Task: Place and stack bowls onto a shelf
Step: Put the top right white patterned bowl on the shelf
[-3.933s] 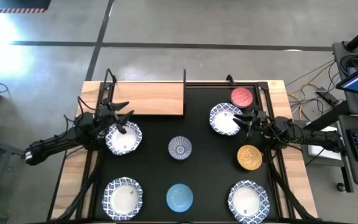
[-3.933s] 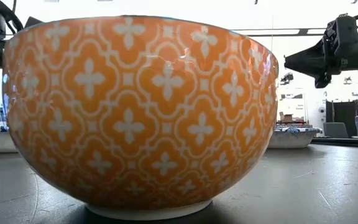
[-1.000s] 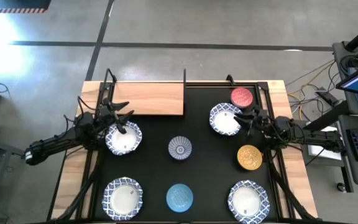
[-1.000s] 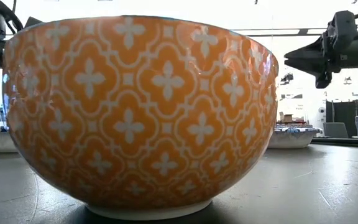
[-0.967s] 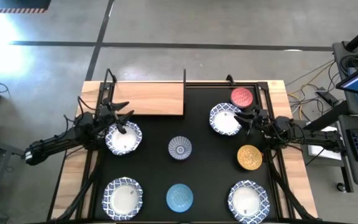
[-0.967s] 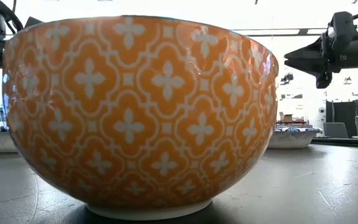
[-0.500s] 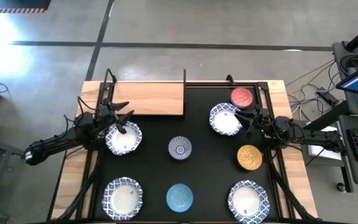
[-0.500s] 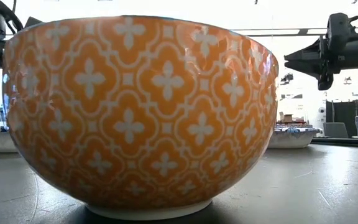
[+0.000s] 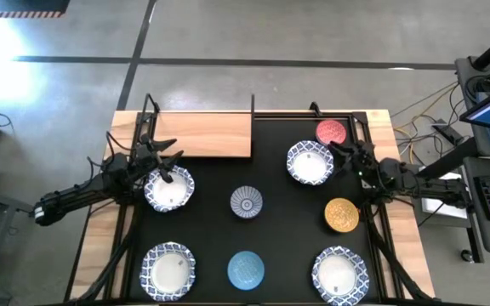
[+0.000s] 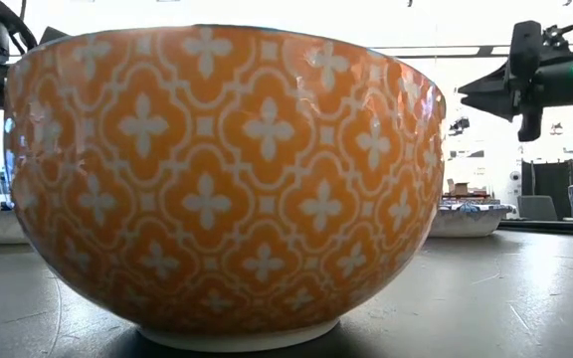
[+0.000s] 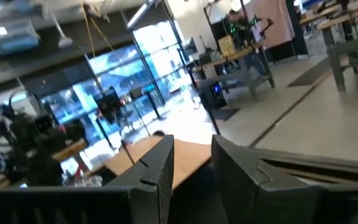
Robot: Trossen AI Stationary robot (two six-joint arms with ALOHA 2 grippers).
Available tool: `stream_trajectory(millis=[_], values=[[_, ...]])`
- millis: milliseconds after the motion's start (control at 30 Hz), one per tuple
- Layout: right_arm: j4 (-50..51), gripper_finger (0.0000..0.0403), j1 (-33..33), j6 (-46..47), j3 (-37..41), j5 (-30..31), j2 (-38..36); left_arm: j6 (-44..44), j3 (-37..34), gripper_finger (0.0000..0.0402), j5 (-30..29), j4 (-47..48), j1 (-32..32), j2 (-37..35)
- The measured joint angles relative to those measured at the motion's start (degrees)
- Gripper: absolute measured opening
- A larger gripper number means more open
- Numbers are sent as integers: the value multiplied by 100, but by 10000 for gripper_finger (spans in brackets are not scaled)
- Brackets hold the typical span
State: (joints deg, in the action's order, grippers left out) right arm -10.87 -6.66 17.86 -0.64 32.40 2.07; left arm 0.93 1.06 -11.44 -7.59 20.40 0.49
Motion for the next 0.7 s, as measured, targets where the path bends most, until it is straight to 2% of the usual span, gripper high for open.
stream_trajectory(millis=[167,367,500,700], values=[[-211,98,-4,665,0,1005,0,2,0,224,0,0,-1,1],[-216,98,-2,707,0,763,24,2,0,224,0,0,-1,1],[-262,98,-2,760,0,805,24,0,0,224,0,0,-1,1],[-881,98,-2,269,0,792,24,0,0,224,0,2,-2,0]])
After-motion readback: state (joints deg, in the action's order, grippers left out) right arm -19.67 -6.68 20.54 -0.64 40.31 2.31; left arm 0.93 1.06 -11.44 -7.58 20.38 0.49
